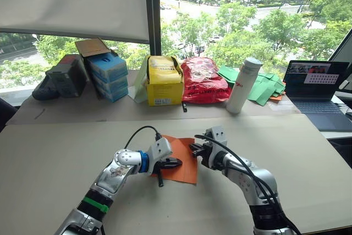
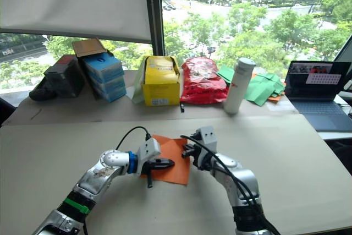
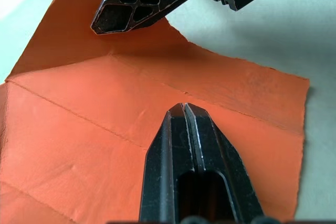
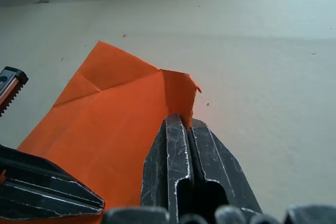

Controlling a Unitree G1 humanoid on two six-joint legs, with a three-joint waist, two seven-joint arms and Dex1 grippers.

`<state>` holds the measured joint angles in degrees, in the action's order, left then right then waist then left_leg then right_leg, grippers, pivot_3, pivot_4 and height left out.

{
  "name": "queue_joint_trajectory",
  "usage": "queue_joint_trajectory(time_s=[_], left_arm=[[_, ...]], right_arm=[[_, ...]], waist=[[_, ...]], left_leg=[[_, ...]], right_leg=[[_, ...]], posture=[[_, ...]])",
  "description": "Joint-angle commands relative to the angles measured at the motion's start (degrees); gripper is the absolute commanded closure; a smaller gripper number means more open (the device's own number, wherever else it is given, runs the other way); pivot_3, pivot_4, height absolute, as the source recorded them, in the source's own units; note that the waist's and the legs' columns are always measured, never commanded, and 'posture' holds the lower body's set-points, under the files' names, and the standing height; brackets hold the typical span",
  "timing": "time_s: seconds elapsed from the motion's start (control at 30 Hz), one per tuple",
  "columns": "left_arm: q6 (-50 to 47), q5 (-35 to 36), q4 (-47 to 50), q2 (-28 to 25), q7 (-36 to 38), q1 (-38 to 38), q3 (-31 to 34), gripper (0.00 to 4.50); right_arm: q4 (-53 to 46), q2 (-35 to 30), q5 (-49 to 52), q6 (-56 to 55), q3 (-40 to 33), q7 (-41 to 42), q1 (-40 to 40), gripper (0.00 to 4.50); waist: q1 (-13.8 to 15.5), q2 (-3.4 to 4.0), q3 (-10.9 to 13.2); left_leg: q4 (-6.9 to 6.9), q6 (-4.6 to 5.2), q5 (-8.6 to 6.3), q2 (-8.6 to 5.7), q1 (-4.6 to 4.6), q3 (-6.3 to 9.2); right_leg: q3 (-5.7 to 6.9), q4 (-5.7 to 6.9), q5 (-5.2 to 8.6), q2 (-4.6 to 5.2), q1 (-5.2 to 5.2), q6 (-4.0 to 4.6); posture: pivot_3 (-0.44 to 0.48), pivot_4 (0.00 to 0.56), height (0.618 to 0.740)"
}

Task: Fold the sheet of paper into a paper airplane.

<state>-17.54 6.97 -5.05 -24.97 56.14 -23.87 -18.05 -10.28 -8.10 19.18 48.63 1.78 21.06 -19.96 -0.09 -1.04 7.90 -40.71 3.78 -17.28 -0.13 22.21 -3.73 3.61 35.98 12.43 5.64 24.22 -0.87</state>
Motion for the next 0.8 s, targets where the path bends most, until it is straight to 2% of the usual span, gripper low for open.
queue_joint_trajectory(time_s=[0.03, 0.2, 0.37, 0.6, 0.8], left_arm=[[-2.06, -0.77, 0.15, -1.05, -0.71, 1.6, 0.07, 4.5], [-6.41, 2.74, 4.07, -1.93, -1.54, 2.22, 4.31, 4.5], [-10.92, 5.49, 7.87, -3.8, -1.93, 3.77, 7.66, 4.5], [-13.14, 6.88, 8.91, -6.52, -3.25, 7.5, 10.89, 4.5], [-13.51, 7.26, 8.47, -6.92, -3.73, 6.77, 10.89, 4.5]], right_arm=[[-3.11, -2.2, -1.11, -5.52, 3.48, 3.32, 0.66, 4.47], [-4.73, -7.78, -7.96, -17.89, 12.63, 8.39, 3.18, 4.47], [-2.18, -11.44, -15.94, -27.68, 19.09, 9.62, 3.52, 4.47], [-0.86, -15.12, -26.07, -39.06, 24.51, 10.86, 2.4, 4.47], [0.82, -16.21, -32.62, -42.29, 27.68, 12.29, 1.12, 4.47]], waist=[[-0.04, 0.0, 0.0], [-0.43, 0.01, 0.01], [-0.76, 0.03, 0.05], [-0.61, 0.03, 0.07], [-0.61, 0.03, 0.08]], left_leg=[[0.0, 0.0, 0.0, 0.0, 0.0, 0.0], [0.01, 0.01, -0.01, 0.0, 0.02, 0.0], [0.01, -0.07, 0.04, 0.03, 0.03, 0.0], [0.01, -0.15, 0.08, 0.03, 0.02, 0.01], [0.01, -0.36, 0.2, 0.04, 0.0, 0.01]], right_leg=[[0.0, 0.0, 0.0, 0.0, 0.0, 0.0], [0.0, -0.02, 0.01, -0.01, 0.03, -0.01], [-0.02, 0.01, 0.02, -0.11, 0.08, 0.01], [-0.03, -0.02, 0.03, -0.05, 0.07, 0.02], [-0.03, 0.0, 0.03, -0.06, 0.06, 0.03]], posture=[[0.0, 0.15, 0.74], [0.0, 0.15, 0.74], [0.0, 0.15, 0.74], [0.0, 0.15, 0.74], [0.0, 0.15, 0.74]])
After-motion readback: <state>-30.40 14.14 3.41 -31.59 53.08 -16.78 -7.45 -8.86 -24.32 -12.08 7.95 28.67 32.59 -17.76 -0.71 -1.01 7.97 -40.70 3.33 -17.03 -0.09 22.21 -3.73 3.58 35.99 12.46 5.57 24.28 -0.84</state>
